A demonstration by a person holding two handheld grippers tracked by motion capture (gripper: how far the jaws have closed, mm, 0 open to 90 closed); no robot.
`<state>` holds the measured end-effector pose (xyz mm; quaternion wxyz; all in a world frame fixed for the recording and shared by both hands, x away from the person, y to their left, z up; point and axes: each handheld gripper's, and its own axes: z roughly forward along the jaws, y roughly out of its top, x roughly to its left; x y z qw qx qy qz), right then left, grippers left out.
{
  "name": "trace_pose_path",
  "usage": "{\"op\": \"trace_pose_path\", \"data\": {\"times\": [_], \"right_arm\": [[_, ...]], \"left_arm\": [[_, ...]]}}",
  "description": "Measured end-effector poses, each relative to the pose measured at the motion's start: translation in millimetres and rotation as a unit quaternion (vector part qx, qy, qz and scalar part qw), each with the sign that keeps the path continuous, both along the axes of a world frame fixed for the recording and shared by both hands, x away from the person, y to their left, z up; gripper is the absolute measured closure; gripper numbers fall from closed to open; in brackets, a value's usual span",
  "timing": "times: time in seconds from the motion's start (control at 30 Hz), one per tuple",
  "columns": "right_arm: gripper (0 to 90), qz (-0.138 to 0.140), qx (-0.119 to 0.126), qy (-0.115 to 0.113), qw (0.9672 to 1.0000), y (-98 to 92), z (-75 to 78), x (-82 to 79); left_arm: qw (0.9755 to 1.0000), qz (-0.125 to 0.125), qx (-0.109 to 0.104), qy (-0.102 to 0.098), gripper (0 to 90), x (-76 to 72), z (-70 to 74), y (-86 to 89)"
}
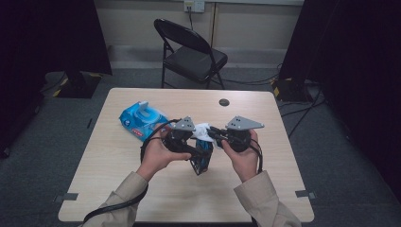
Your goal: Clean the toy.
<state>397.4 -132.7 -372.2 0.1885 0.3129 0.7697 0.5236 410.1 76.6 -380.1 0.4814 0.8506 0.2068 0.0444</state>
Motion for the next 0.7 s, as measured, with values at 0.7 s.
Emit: {"op": "trace_pose_path", "data": {"times": [0.7], "right_arm": [[83.9,0.009,-0.013,0.021,0.9997,1.0,-16.2,6.5]], "left_arm": [[0.9999,-0.003,-0.011,-0.005,26.5,-2.6,2.8,1.1]]}}
